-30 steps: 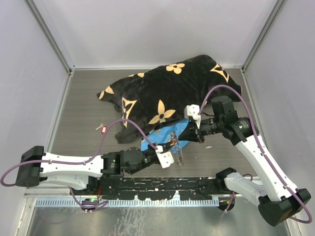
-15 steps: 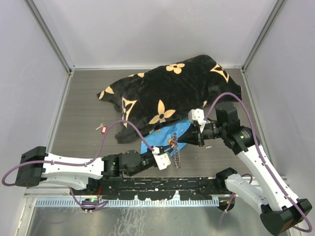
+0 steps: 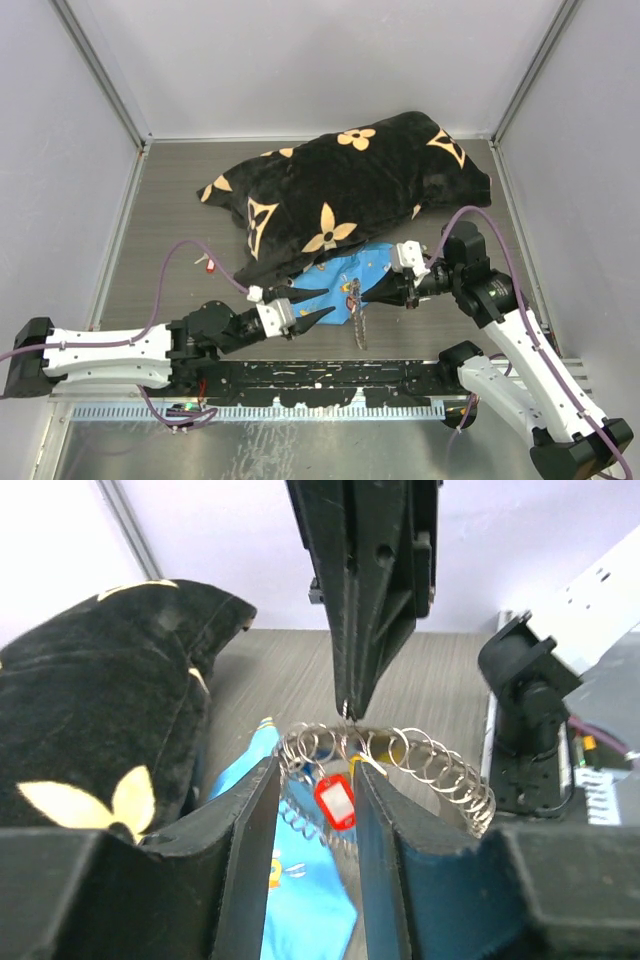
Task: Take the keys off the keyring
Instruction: Remove the key from the keyring.
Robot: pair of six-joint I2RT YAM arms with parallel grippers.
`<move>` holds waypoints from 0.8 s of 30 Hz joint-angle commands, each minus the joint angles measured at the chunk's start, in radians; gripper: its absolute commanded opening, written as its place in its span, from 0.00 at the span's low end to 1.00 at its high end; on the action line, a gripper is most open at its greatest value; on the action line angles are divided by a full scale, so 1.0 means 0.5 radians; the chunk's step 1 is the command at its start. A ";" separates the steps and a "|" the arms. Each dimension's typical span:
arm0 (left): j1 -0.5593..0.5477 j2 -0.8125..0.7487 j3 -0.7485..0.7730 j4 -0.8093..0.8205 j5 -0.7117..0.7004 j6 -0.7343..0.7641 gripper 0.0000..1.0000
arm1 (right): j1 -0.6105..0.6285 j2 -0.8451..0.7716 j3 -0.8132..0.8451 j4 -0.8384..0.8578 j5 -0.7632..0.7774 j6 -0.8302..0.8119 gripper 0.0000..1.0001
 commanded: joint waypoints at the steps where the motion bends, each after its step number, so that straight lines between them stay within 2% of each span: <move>1: 0.194 0.021 0.043 0.168 0.417 -0.350 0.39 | -0.010 -0.077 -0.026 0.149 -0.189 -0.157 0.01; 4: 0.319 0.102 0.067 0.216 0.647 -0.497 0.42 | -0.011 -0.105 -0.054 0.210 -0.197 -0.135 0.01; 7: 0.369 0.185 0.084 0.282 0.744 -0.559 0.42 | -0.014 -0.133 -0.095 0.261 -0.199 -0.094 0.01; 13: 0.381 0.322 0.108 0.417 0.820 -0.617 0.42 | -0.018 -0.173 -0.150 0.353 -0.199 -0.024 0.01; 24: 0.383 0.503 0.111 0.646 0.812 -0.705 0.34 | -0.019 -0.195 -0.197 0.454 -0.211 0.069 0.01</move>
